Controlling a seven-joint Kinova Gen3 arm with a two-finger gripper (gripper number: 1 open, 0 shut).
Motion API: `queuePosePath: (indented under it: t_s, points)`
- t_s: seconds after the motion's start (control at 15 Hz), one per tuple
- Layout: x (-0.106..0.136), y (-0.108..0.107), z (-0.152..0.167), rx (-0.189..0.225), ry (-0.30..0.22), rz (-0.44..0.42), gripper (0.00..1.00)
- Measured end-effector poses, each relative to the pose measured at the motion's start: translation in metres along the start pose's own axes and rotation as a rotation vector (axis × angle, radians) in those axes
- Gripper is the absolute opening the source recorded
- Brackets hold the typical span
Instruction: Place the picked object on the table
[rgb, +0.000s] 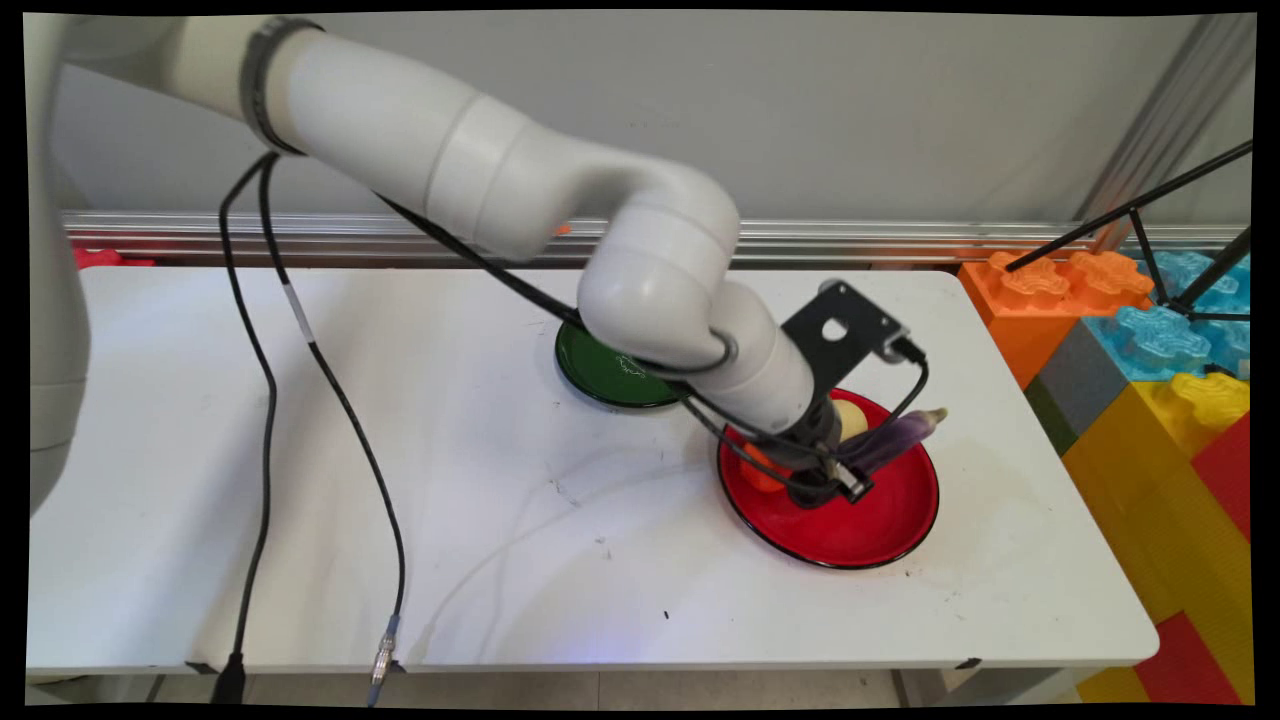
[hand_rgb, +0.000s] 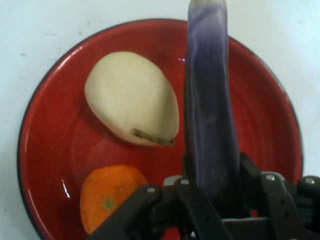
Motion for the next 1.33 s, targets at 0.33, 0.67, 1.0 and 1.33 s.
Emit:
queuePosePath:
  t_s: [0.33, 0.67, 1.0, 1.33]
  points:
    - [0.014, 0.003, -0.040, -0.022, -0.003, -0.007, 0.00]
    - [0.017, -0.001, -0.070, -0.040, -0.011, 0.005, 0.00]
    - [0.007, -0.014, -0.102, -0.090, -0.033, 0.063, 0.00]
    - [-0.011, -0.036, -0.120, -0.159, -0.057, 0.192, 0.00]
